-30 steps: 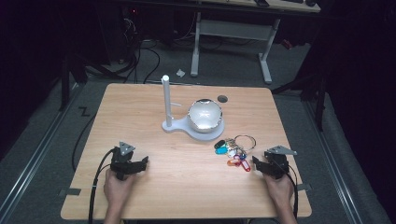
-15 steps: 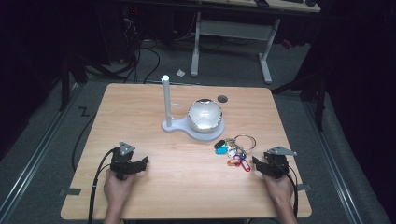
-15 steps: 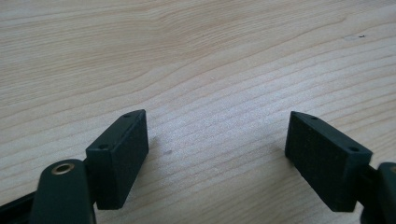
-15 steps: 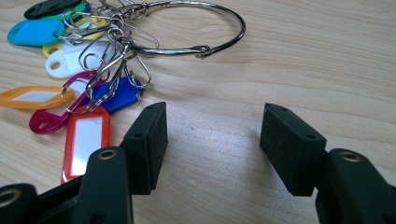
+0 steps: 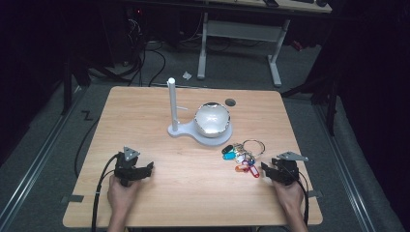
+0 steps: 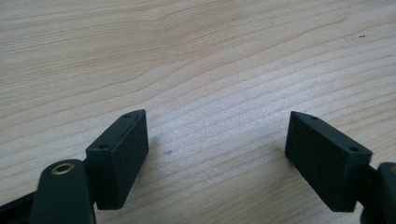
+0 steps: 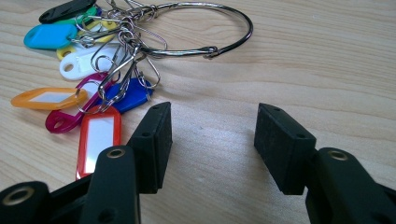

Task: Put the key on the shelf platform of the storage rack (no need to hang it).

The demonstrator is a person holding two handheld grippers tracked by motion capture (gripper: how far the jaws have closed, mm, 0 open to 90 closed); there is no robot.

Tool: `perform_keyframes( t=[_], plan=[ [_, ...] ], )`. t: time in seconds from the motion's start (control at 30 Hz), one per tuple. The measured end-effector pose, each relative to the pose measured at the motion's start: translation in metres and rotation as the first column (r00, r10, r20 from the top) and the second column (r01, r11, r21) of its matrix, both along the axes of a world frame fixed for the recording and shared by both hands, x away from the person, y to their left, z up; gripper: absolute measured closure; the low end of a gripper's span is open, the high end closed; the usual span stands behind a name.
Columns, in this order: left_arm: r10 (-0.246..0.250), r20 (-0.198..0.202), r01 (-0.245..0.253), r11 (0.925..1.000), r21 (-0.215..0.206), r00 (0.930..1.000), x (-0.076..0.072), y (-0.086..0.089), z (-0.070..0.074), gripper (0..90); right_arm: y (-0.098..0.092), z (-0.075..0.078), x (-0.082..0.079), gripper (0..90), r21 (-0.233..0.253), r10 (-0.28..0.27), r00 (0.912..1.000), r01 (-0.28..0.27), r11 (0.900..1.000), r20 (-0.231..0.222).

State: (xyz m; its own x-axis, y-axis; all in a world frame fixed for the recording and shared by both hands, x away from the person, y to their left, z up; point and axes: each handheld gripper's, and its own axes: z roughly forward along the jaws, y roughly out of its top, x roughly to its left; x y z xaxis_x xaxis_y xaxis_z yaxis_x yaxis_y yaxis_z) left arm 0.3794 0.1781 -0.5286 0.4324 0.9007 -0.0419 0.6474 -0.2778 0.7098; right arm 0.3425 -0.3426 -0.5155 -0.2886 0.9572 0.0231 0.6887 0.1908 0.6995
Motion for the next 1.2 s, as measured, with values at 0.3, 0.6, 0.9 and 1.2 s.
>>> perform_keyframes(
  t=[0.3, 0.6, 0.9, 1.2],
  plan=[
    [0.0, 0.0, 0.0, 1.0, 0.0, 1.0, 0.0, 0.0, 0.0, 21.9, -0.001, 0.009, -0.002, 48.5, 0.018, -0.001, 0.9997, 0.001, 1.0, 0.024],
    [0.001, 0.001, -0.001, 1.0, -0.001, 1.0, 0.0, 0.0, 0.0, 21.9, -0.002, 0.011, -0.003, 48.9, 0.028, -0.004, 0.9997, 0.003, 1.0, 0.026],
    [0.001, 0.001, -0.001, 1.0, -0.001, 1.0, 0.0, 0.0, 0.0, 21.9, 0.002, 0.02, 0.003, 49.4, 0.027, 0.003, 0.9994, -0.004, 1.0, 0.035],
    [0.002, 0.001, -0.002, 1.0, -0.002, 1.0, 0.0, 0.0, 0.0, 22.0, 0.002, 0.028, 0.013, 49.8, 0.049, 0.003, 0.9993, -0.005, 0.999, 0.037]
  ],
)
